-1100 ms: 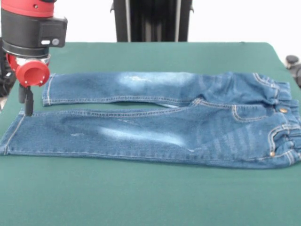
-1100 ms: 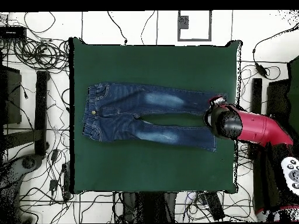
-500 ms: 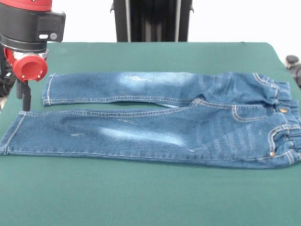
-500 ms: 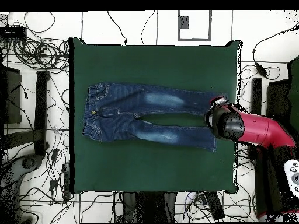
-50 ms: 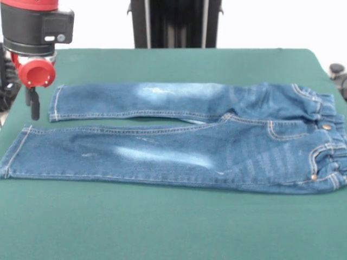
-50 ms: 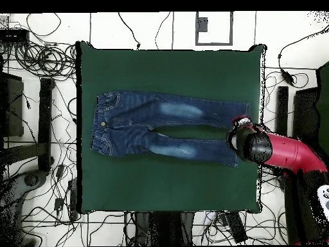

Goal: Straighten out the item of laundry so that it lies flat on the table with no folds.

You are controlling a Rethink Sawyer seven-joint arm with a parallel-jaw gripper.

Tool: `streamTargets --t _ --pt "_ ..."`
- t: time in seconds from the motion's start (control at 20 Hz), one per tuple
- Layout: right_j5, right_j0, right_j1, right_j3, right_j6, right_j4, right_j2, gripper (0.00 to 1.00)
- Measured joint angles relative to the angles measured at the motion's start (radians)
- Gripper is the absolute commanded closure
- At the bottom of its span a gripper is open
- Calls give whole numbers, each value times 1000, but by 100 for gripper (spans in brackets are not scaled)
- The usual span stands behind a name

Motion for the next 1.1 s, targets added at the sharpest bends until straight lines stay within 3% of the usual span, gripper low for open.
streamTargets --t 1.1 --pt "0 -59 42 108 0 -2 24 0"
